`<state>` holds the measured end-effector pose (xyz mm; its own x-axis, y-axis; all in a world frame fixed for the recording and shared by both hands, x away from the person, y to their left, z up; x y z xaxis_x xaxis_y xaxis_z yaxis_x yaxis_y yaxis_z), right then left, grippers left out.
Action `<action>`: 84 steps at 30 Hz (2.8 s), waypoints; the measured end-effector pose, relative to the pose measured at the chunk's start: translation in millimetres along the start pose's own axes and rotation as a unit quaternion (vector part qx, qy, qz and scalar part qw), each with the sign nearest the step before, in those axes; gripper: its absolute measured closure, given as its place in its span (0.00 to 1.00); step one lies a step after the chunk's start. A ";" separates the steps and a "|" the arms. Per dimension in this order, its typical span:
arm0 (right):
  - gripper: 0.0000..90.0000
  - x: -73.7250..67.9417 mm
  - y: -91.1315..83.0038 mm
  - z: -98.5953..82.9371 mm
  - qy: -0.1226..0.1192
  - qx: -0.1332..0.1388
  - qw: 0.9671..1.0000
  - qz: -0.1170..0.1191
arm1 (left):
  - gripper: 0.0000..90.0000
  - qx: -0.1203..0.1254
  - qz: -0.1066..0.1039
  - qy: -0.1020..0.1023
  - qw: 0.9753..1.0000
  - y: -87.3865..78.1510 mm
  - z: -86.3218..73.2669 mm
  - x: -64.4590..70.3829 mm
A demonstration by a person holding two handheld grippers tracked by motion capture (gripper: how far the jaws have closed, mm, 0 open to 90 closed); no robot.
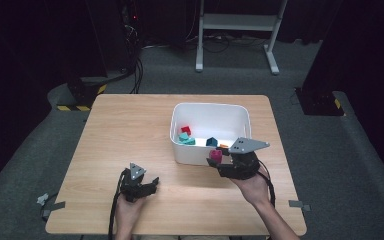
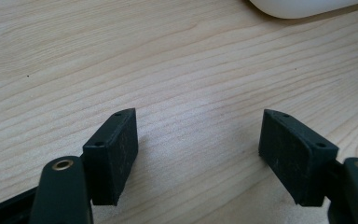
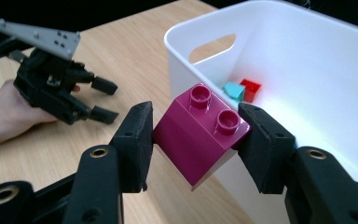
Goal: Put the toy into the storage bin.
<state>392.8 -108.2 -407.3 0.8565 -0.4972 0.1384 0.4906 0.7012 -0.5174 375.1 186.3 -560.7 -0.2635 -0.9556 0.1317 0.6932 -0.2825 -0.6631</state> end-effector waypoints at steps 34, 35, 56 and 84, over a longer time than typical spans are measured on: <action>0.53 80.7 8.2 21.9 0.058 -0.020 0.997 -0.057 | 0.32 0.000 -0.002 -0.002 1.000 0.0 0.0 -0.2; 0.53 81.7 9.7 21.4 0.059 -0.022 0.996 -0.057 | 0.32 0.000 -0.001 -0.001 1.000 0.0 0.0 -0.1; 0.43 101.0 38.3 4.4 0.076 -0.066 0.992 -0.074 | 0.32 0.001 -0.002 -0.003 1.000 0.0 0.1 -0.1; 0.45 96.4 8.4 0.3 0.074 -0.039 0.993 -0.078 | 0.31 0.000 -0.006 -0.006 1.000 -0.1 0.3 -0.6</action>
<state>479.5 -150.0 -398.0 0.7351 -0.6706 0.0998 0.5971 0.5707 -0.5637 375.4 186.9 -560.5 -0.2634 -0.9532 0.1483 0.6897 -0.2936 -0.6619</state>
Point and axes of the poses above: each handheld gripper's, and its own axes: y roughly forward along the jaws, z roughly out of its top, x roughly to its right, the point moved 5 cm from there along y, roughly forward along the jaws, and after that the axes turned 10 degrees about -y, right-handed, at the moved point
